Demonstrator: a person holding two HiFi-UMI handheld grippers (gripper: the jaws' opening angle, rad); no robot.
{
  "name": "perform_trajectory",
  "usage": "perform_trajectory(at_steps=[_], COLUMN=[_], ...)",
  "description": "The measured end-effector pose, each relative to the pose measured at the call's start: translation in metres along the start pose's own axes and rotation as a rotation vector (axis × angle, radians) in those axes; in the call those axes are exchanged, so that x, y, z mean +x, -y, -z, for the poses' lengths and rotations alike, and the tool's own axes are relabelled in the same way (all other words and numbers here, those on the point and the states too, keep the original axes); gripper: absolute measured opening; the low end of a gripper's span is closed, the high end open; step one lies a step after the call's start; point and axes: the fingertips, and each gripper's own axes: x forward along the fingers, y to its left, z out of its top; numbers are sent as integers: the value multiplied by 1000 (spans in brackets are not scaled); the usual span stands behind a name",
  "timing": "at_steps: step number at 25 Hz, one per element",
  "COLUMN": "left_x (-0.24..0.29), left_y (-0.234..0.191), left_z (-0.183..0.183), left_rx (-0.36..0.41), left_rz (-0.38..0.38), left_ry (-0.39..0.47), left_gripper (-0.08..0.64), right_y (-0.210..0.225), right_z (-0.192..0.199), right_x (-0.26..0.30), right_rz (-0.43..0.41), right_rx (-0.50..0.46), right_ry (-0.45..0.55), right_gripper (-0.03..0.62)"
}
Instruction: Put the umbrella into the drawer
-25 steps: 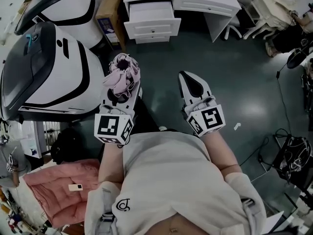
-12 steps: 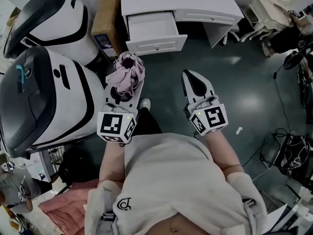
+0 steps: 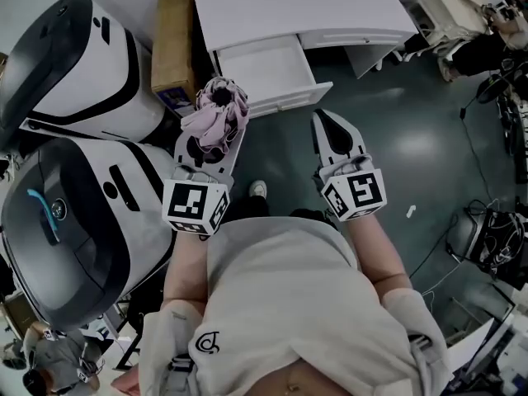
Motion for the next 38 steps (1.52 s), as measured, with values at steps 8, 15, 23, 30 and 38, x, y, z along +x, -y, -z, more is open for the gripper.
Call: perform_trajectory(at_steps=[8, 15, 23, 30, 38], left_x=[64, 135, 212, 270, 334], left_y=[-36, -53, -80, -86, -86], left_z=[18, 36, 122, 225, 306], left_rx=[-27, -9, -7, -24, -82], left_rz=[43, 35, 78, 119, 212], left_ry=[-80, -152, -279, -451, -631], left_gripper=[225, 224, 224, 224, 224], right_y=[25, 69, 110, 145, 192], right_z=[-1, 1, 38, 84, 134], right_x=[51, 106, 172, 202, 230], right_rz=[39, 4, -60, -86, -83], right_rx=[-39, -22, -70, -105, -59], right_ry=[0, -5, -1, -38, -98], right_gripper=[6, 6, 6, 6, 6])
